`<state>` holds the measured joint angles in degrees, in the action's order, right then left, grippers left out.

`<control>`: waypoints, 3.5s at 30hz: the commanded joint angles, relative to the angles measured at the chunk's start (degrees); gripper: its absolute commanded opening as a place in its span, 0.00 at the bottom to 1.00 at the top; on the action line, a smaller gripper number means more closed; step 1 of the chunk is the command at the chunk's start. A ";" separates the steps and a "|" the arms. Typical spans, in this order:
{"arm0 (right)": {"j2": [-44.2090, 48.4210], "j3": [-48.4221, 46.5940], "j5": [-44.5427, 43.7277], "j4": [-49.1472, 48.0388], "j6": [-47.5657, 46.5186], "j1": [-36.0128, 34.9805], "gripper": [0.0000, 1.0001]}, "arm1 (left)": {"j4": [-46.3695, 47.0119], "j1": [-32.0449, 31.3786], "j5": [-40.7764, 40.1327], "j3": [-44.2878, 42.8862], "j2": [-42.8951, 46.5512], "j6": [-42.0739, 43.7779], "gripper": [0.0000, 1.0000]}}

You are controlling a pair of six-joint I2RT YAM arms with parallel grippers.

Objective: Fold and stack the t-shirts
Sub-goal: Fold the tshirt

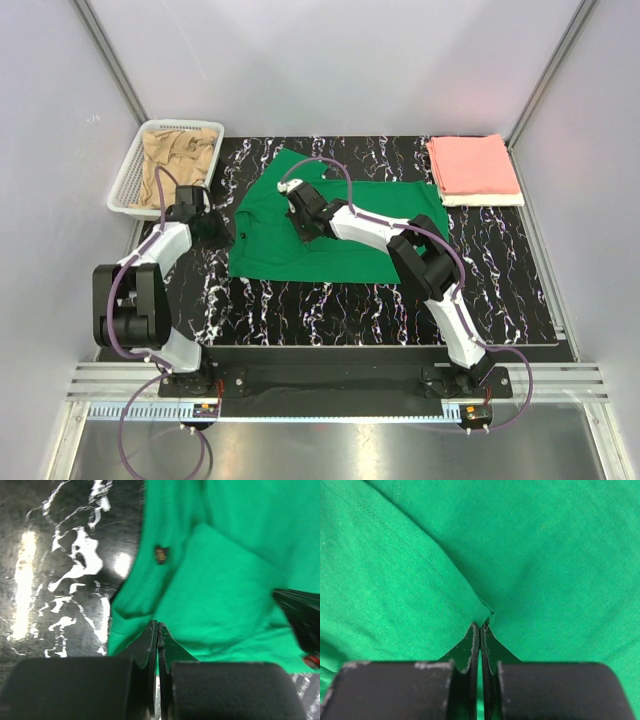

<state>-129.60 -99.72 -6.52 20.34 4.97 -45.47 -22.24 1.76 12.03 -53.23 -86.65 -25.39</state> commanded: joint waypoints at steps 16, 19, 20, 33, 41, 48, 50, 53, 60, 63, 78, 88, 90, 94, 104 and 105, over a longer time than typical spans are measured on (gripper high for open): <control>5.32 2.25 -3.93 -4.69 3.90 0.03 0.00 | -4.82 -1.41 -10.45 -6.70 -12.39 3.33 0.00; 6.29 3.04 -5.86 -4.96 5.22 0.03 0.00 | -5.97 -1.50 -13.51 -6.88 -12.84 3.85 0.00; 6.73 3.39 -6.83 -5.04 5.74 0.03 0.00 | -6.15 -2.71 -14.31 -6.80 -12.67 3.94 0.00; 6.73 5.68 -9.74 -5.49 8.21 0.74 0.00 | -7.38 -4.92 -18.79 -6.80 -12.40 4.03 0.00; 7.52 5.86 -10.79 -4.61 8.56 1.18 0.15 | -8.34 -5.10 -21.35 -6.88 -10.38 3.24 0.00; 16.12 7.78 -10.18 -0.48 10.58 1.35 0.32 | -10.46 -5.10 -24.51 -10.65 -0.55 1.75 0.09; 20.86 9.80 -10.96 2.23 11.89 1.35 0.31 | -10.37 -5.19 -23.29 -11.71 2.79 0.96 0.12; 27.54 19.44 -10.27 5.92 21.44 3.19 0.23 | -8.44 -7.20 -15.76 -12.16 5.26 -1.41 0.13; 41.25 34.85 -5.87 8.31 27.90 16.81 0.14 | 1.23 -13.62 -7.37 -4.69 0.98 -7.31 0.09; 42.06 36.88 -6.83 11.38 27.20 23.04 0.14 | 2.46 -14.42 -6.14 -3.72 -3.25 -9.59 0.09; 36.96 45.32 -1.83 17.45 29.48 44.75 0.13 | -0.78 -14.24 -14.58 3.66 -6.87 -11.18 0.11; 42.16 51.73 -0.24 17.19 31.33 48.19 0.19 | -4.57 -13.28 -18.28 6.12 -2.29 -10.38 0.14; 40.83 52.17 0.02 17.28 31.07 48.99 0.18 | -4.74 -13.01 -17.66 6.65 -2.56 -10.82 0.14; 44.07 54.28 3.78 16.93 31.77 50.39 0.20 | -5.09 -12.66 -17.04 9.02 0.33 -11.00 0.13; 53.30 53.59 5.64 19.65 31.16 51.45 0.26 | -9.21 -12.40 -17.83 9.38 11.32 -9.51 0.27; 53.92 51.58 6.34 19.83 30.28 51.45 0.27 | -9.83 -12.31 -17.31 7.03 11.94 -9.07 0.28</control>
<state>-78.85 -44.40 -1.98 39.09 36.34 5.69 -30.09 -11.09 -3.90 -42.26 -77.56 -35.94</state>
